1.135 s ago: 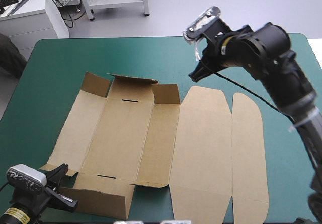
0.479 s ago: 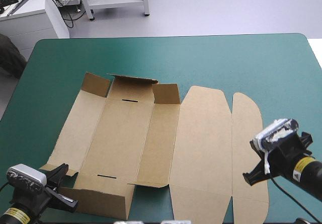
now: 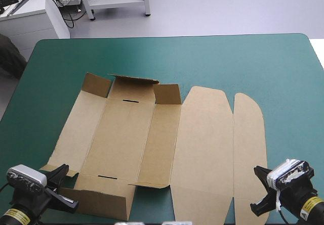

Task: Fold the box

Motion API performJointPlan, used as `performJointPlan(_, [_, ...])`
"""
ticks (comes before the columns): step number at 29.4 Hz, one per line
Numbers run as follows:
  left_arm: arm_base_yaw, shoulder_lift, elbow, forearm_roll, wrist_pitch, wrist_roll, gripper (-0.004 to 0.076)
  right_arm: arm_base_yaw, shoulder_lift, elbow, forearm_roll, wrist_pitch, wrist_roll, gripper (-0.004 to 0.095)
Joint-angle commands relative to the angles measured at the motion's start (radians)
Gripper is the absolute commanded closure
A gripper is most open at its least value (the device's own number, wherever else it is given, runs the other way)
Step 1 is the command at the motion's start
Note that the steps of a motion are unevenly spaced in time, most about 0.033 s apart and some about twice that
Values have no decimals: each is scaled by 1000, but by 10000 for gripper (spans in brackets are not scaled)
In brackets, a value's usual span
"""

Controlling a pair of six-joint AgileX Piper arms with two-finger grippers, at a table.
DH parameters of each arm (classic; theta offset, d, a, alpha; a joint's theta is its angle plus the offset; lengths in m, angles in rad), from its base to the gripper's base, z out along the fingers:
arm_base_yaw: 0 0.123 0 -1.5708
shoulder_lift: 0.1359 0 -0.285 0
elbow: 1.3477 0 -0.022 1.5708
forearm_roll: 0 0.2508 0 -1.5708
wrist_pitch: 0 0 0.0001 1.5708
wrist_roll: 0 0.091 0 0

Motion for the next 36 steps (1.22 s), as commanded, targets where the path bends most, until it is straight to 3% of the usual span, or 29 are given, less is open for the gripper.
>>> performJointPlan(1, [-4, 14, -23, -4, -72, -5, 706, -3, -20, 14, -6, -76, 9, 926])
performJointPlan(4, [-4, 14, -23, -8, -72, -5, 584, -3, -20, 20, -6, -92, 11, 926])
performJointPlan(10, [-4, 14, -23, -8, -74, -5, 246, -3, -20, 20, -6, -92, 11, 927])
performJointPlan(13, [-4, 14, -23, -8, -81, -10, 152, -3, -20, 20, -6, -92, 11, 927])
performJointPlan(19, [-4, 14, -23, -88, -104, -39, 151, -3, -20, 20, -6, -92, 11, 927])
performJointPlan(25, [-4, 41, -43, 9, -100, -36, 173, -3, -20, 20, -6, -92, 13, 927])
performJointPlan(31, [-4, 241, -166, 61, -98, -46, 210, -3, -20, 20, -6, -92, 13, 927])
performJointPlan(36, [-4, 470, -310, 161, -72, -223, 210, -3, -20, 20, 6, -92, 13, 927])
